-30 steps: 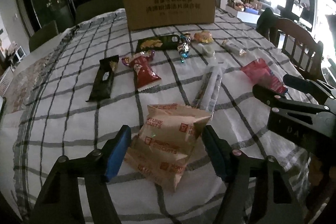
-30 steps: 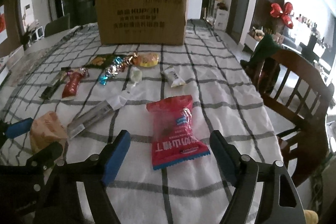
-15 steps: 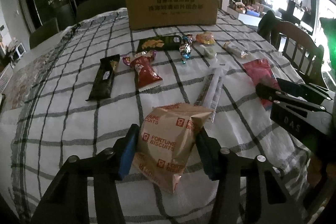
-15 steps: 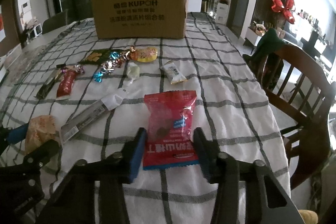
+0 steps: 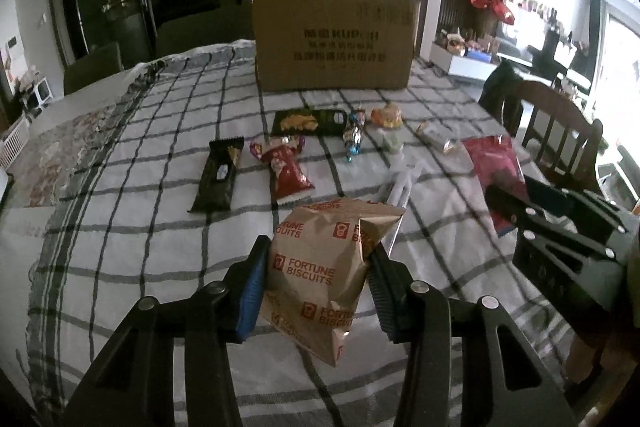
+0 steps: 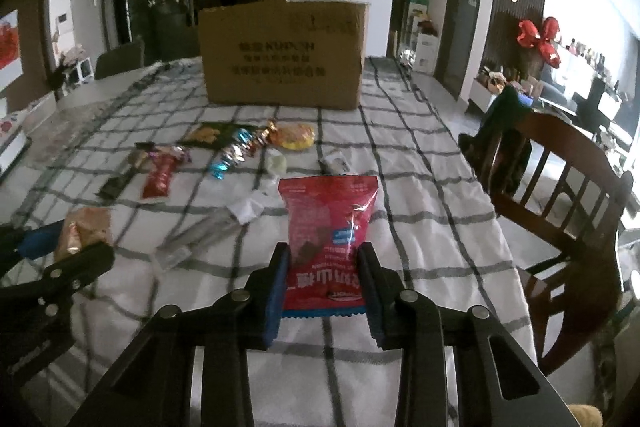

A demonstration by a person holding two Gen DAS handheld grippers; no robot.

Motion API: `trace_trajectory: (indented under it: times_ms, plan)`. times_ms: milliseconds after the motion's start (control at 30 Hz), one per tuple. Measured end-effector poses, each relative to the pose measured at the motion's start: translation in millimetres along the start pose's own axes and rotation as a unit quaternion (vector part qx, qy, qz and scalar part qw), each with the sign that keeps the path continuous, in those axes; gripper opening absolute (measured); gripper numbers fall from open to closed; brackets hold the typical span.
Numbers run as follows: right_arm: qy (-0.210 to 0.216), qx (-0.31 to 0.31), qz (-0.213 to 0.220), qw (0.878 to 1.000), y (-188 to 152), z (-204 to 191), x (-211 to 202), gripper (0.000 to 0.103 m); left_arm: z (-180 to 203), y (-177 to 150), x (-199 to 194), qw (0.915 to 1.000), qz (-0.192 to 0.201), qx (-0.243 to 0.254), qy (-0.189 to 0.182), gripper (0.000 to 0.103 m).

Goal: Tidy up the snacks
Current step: 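Lift both bags and carry them over the cardboard box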

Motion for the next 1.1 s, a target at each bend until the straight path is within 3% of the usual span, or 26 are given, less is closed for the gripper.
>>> trace_trajectory:
  times_ms: [467, 1100]
  plan:
    - [0.031, 0.031, 0.038, 0.998, 36, 10, -53, 0.035, 17, 43, -43, 0.9986, 0.044, 0.028, -0.011, 0.046]
    - [0.058, 0.046, 0.065, 0.995, 131, 25, -48, 0.035, 17, 160, -50, 0.9933, 0.099, 0.047, -0.039, 0.046]
Point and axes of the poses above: each gripper's, at about its wrist camera, not at the fingertips, and x roughly the way its jaws point, z to its right, y to its top, the point moved 4 cm from there along x, roughly the way its jaws point, and after that the axes turned 14 degrees about -y, right-handed, at the moved point
